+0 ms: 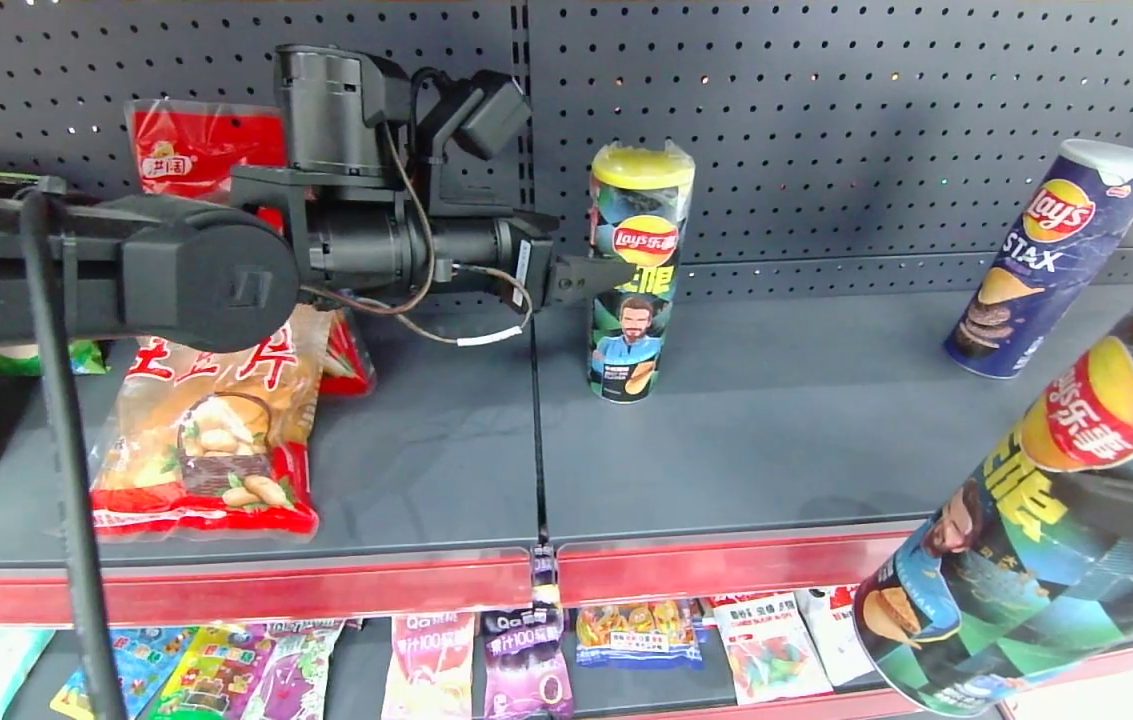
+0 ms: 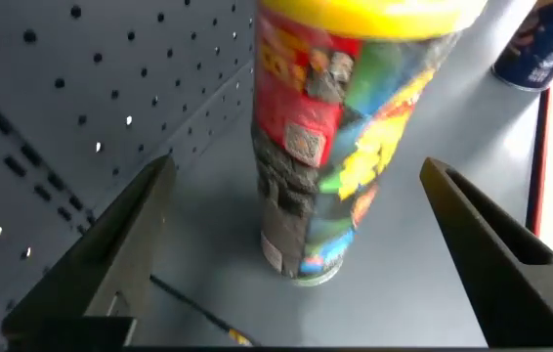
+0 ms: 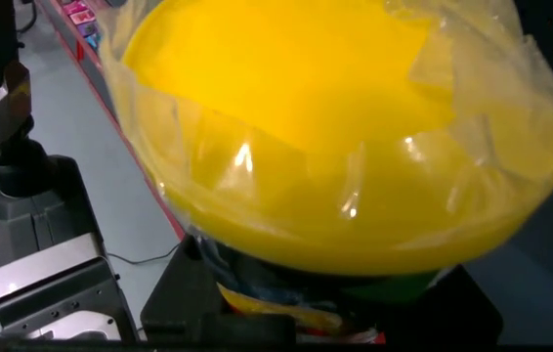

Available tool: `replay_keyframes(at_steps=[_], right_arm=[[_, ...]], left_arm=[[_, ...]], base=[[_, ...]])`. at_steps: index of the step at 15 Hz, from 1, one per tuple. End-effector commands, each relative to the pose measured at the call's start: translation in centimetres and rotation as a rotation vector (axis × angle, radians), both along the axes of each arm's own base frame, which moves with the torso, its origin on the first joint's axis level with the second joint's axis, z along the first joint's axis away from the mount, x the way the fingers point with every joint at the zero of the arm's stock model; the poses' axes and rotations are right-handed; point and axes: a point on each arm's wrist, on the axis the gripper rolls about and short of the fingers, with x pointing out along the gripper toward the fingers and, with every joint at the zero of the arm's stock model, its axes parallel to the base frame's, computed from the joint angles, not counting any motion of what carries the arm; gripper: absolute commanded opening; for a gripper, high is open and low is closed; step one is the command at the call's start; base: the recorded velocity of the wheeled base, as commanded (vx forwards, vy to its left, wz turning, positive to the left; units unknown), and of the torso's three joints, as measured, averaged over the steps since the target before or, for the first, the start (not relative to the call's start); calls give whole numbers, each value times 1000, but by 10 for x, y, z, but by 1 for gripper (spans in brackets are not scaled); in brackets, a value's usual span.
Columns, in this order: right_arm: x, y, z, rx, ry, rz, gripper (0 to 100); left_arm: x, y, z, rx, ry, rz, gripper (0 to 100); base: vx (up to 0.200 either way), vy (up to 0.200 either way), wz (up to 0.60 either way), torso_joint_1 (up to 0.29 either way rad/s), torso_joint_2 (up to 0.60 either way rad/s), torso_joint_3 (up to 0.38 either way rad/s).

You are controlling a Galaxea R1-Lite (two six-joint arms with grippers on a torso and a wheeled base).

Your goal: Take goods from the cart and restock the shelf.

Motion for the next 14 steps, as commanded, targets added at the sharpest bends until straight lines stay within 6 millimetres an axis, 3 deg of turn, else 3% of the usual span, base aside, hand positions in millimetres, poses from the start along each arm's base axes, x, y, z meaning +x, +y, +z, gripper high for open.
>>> replay_keyframes(at_steps=[1, 13, 14], right_arm=[[0, 0, 0, -1, 1, 0, 0], [1, -1, 0, 4, 6, -13, 0], [1, -1, 0, 4, 6, -13, 0]], left_arm=[[7, -8, -6, 2, 8, -19, 100], [23, -44, -15, -19, -7, -99, 100], [24, -46, -17, -16, -4, -102, 0]], base=[[0, 0, 0, 0, 0, 0], [0, 0, 0, 0, 0, 0], [0, 0, 0, 0, 0, 0]])
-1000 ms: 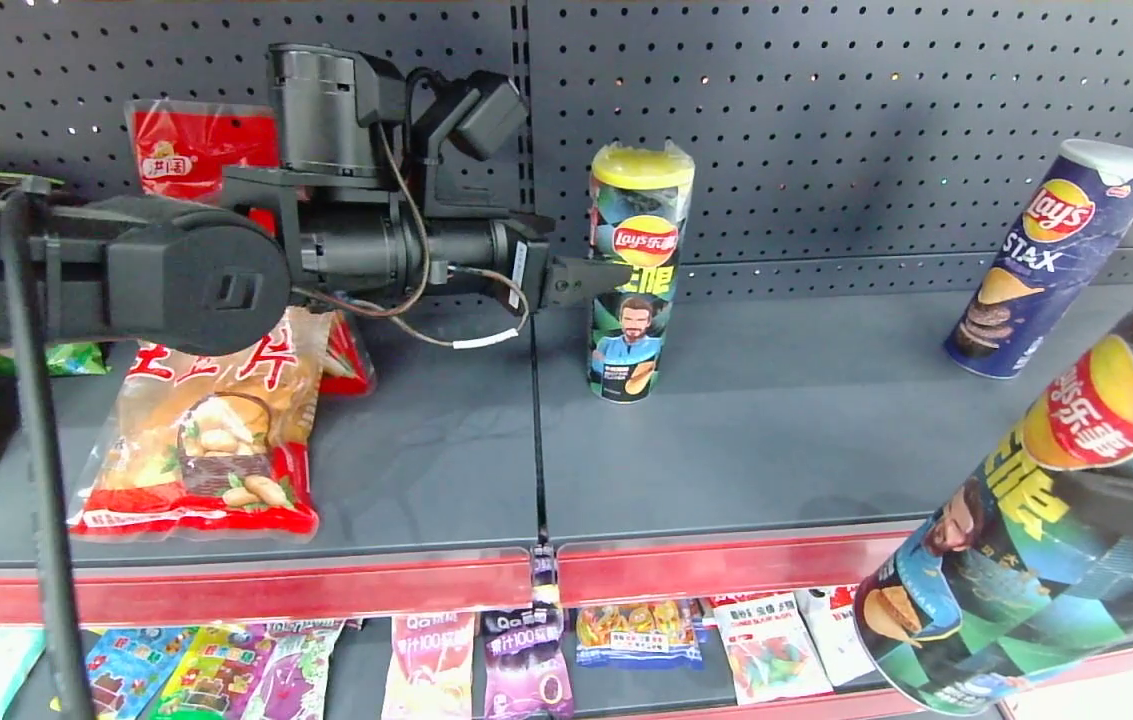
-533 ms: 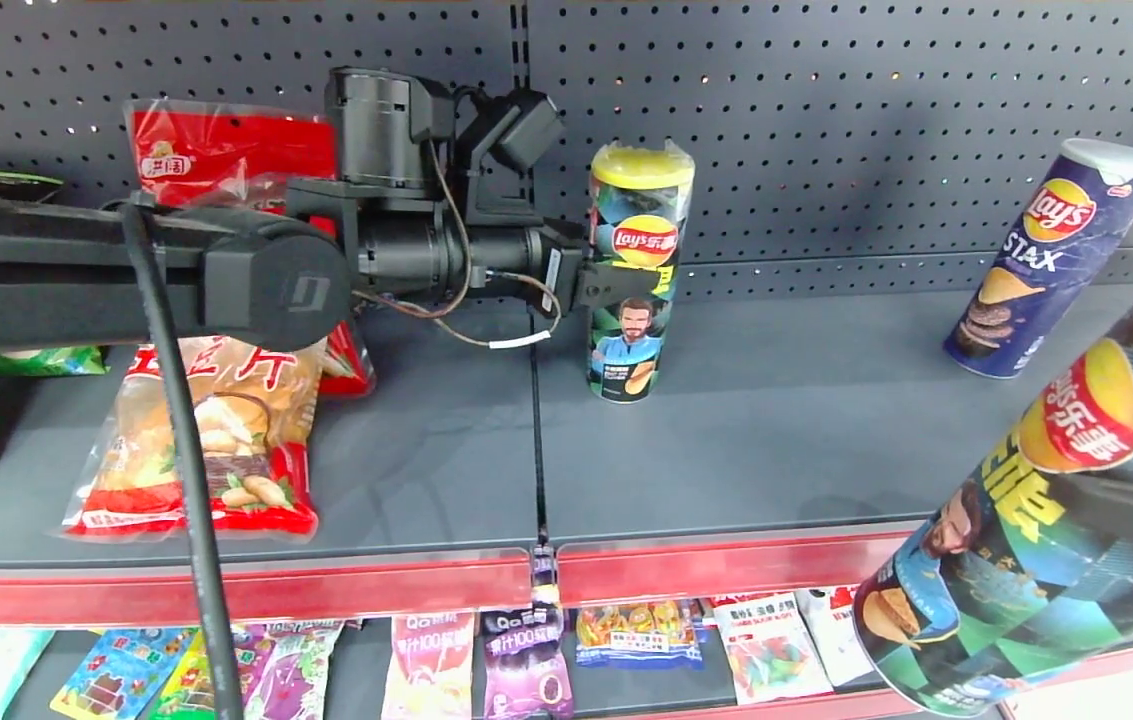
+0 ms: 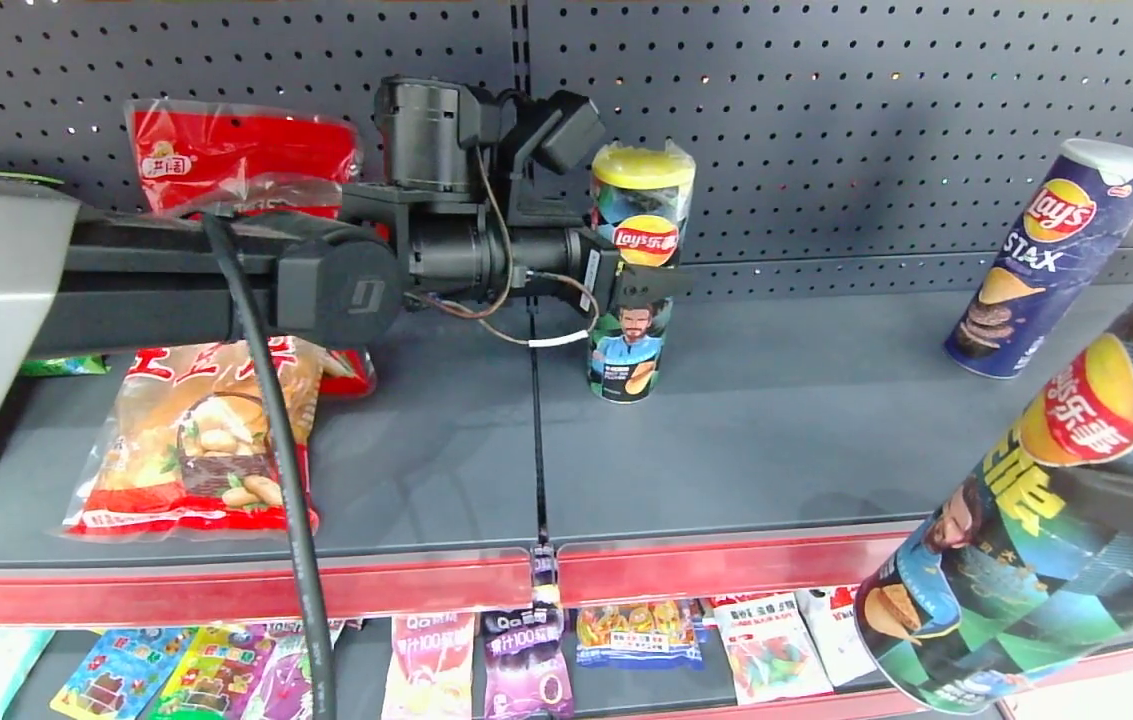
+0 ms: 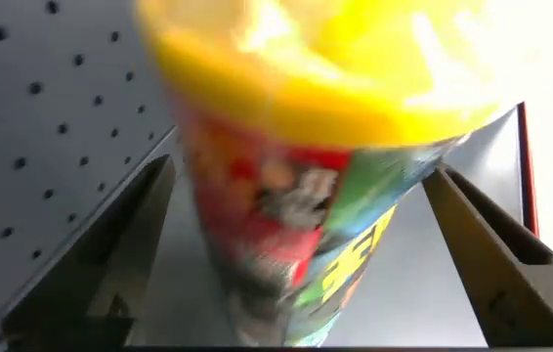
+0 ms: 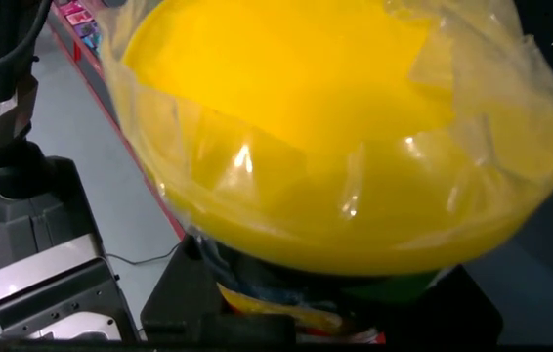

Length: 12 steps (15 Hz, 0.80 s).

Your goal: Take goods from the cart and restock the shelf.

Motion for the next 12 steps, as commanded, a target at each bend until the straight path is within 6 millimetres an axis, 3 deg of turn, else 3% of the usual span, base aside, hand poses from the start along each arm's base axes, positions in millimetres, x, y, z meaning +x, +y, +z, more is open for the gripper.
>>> replay_keyframes(at_steps=[1, 7, 12], right_arm=[[0, 0, 0, 1, -1, -2, 0], [0, 0, -2, -3, 4, -2, 0], [0, 0, -1, -2, 3, 0, 0]], left_arm=[[2, -3, -5, 6, 7, -5, 0], [-3, 1, -2, 8, 6, -4, 0], [-54, 18, 14, -18, 38, -30, 0]], base=[[0, 0, 0, 0, 0, 0], [0, 0, 0, 0, 0, 0], [0, 0, 0, 0, 0, 0]])
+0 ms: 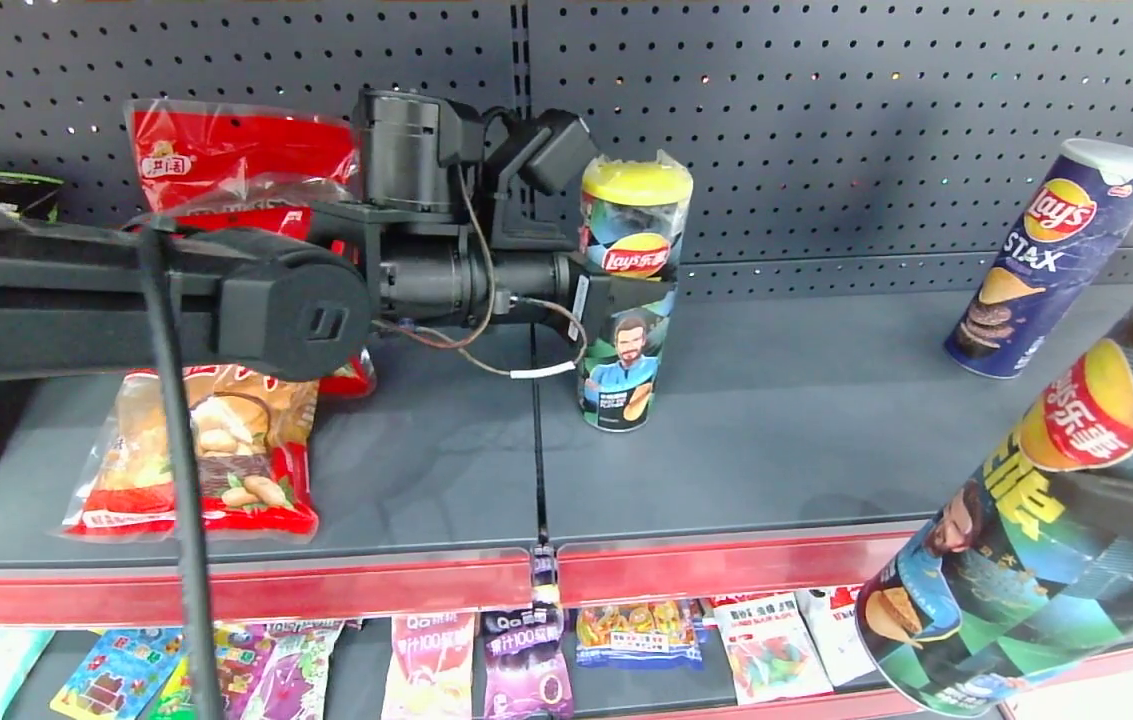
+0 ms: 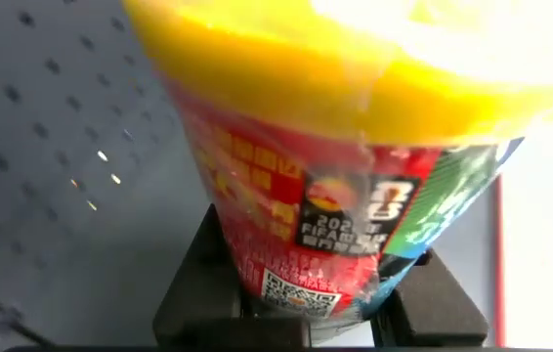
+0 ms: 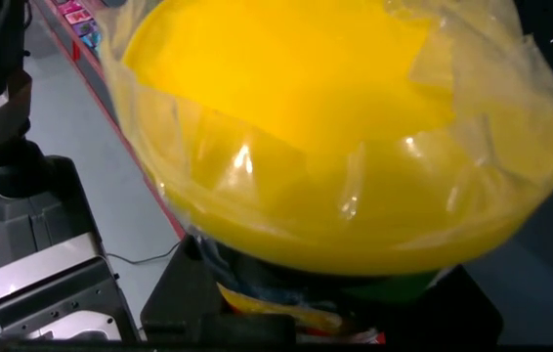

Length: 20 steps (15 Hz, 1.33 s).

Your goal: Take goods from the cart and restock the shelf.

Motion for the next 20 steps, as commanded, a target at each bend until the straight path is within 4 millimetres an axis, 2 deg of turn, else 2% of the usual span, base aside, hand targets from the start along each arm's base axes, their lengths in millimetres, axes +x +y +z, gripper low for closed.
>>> replay_keyframes(at_steps=[1, 6, 11, 17, 20], right_arm=[[1, 1, 0, -3, 4, 1, 0], [3, 2, 0, -4, 6, 5, 0], [3, 3, -1, -7, 10, 5, 0], [3, 2, 0, -5, 8, 5, 0], [3, 3, -1, -7, 10, 5, 0]], left_arm=[[-42, 12, 16, -38, 4, -21, 0], [-77, 23, -10, -49, 15, -2, 0], [-93, 16, -7, -73, 22, -16, 0], [-91, 13, -9, -68, 26, -2, 0], [-81, 20, -11, -63, 25, 36, 0]], base=[[0, 0, 0, 0, 0, 0], [0, 0, 0, 0, 0, 0], [0, 0, 0, 0, 0, 0], [0, 0, 0, 0, 0, 0], [0, 0, 0, 0, 0, 0]])
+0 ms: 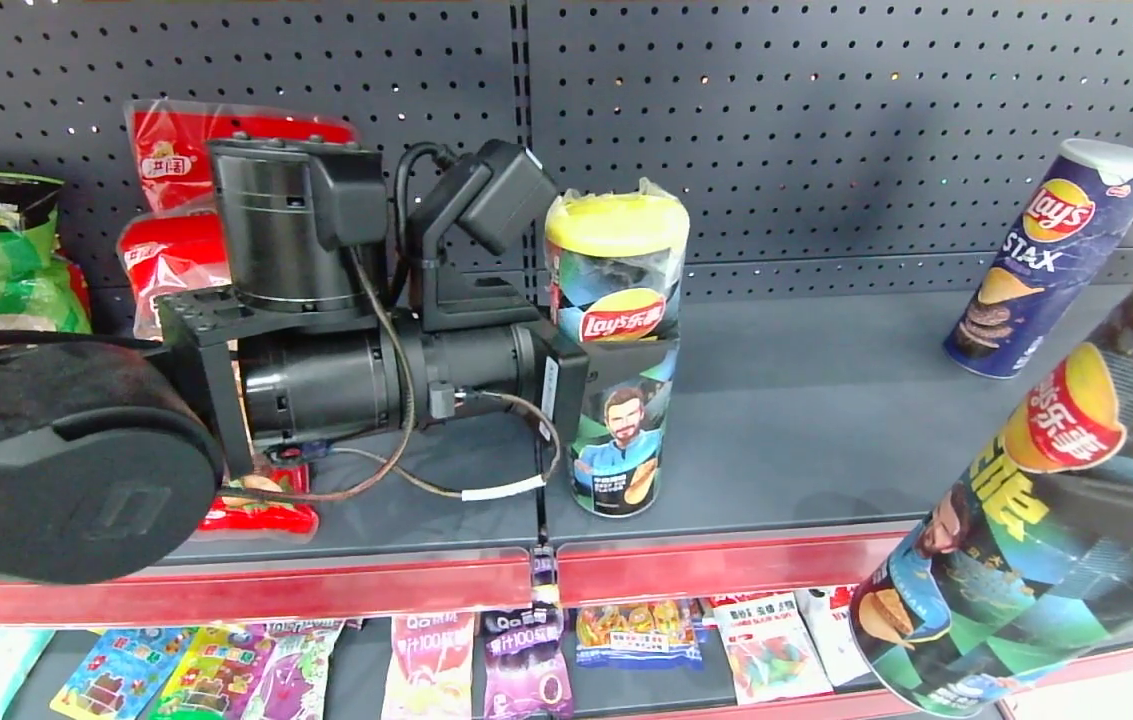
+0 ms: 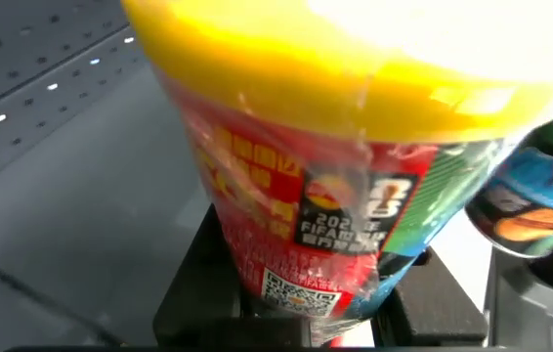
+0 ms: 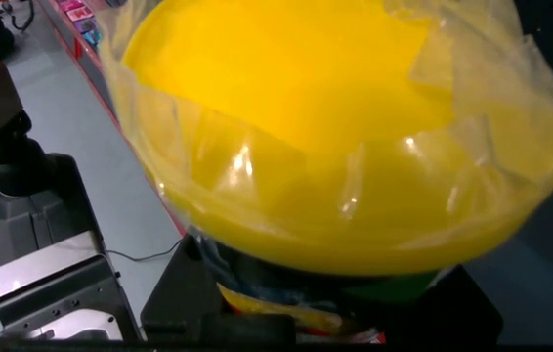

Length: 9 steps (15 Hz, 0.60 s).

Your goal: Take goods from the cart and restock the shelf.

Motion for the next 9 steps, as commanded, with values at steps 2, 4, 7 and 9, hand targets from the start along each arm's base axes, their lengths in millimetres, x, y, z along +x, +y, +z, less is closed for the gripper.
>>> replay_keyframes(at_steps=[2, 4, 7, 9], right_arm=[[0, 0, 0, 0, -1, 1, 0], [0, 0, 1, 1, -2, 2, 0], [0, 0, 0, 0, 0, 2, 0], [0, 0, 0, -1, 1, 2, 0]], left_arm=[[2, 1, -5, 12, 7, 5, 0], [2, 1, -6, 15, 10, 3, 0], [-2, 2, -12, 23, 7, -3, 0], [-5, 1, -12, 18, -3, -9, 0]], base=[[0, 0, 0, 0, 0, 0], [0, 0, 0, 0, 0, 0], [0, 0, 0, 0, 0, 0], [0, 0, 0, 0, 0, 0]])
